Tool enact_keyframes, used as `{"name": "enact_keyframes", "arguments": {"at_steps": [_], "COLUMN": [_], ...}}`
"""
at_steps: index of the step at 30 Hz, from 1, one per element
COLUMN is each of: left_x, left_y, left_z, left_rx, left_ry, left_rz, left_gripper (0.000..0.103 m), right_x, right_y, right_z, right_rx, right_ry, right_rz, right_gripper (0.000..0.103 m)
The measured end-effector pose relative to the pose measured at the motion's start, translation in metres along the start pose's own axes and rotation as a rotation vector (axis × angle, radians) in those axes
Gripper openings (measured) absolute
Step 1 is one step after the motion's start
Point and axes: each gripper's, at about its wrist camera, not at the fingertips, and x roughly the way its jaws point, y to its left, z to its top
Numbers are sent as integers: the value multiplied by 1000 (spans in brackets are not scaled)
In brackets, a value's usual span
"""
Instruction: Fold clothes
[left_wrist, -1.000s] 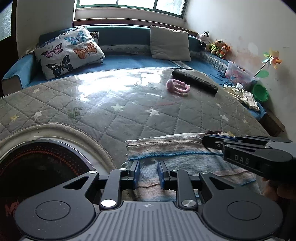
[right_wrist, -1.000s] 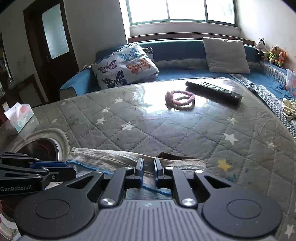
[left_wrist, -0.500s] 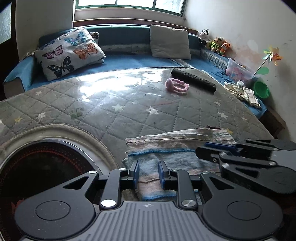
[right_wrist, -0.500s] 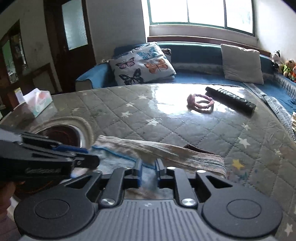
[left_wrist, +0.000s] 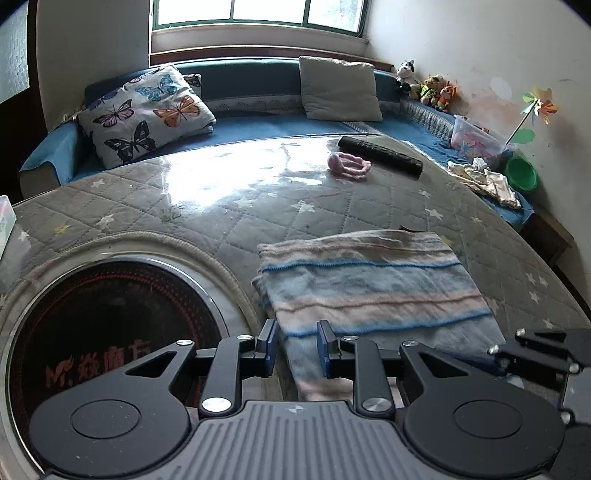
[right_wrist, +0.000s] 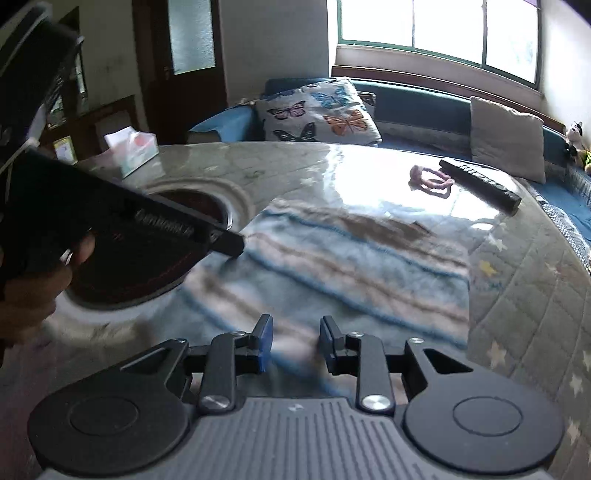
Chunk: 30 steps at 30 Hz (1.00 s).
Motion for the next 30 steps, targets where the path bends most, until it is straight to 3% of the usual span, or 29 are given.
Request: {"name": "enact_keyframes", "arguments": {"at_steps": [7,17,23,30], "left_x": [-10,-26,-40,-50], "left_y": [-2,1,-4,-6], "left_z": [-25,-44,-52,-63], "left_rx": [18,14,32,34], "left_ry": [5,-24,-30,-47], "left_rz": [-12,0,10,60], "left_gripper": [26,33,35,35], "right_x": [-29,-50,-59,-67], "right_y": [2,-25,-23,-7], "right_z": [-24,-49,-55,-60], "right_rx": [30,110,107,94], "right_ry": [-13,7,-37,-48], "right_rz": [20,-78,-122,-90], "right_gripper": [28,28,37,40]}}
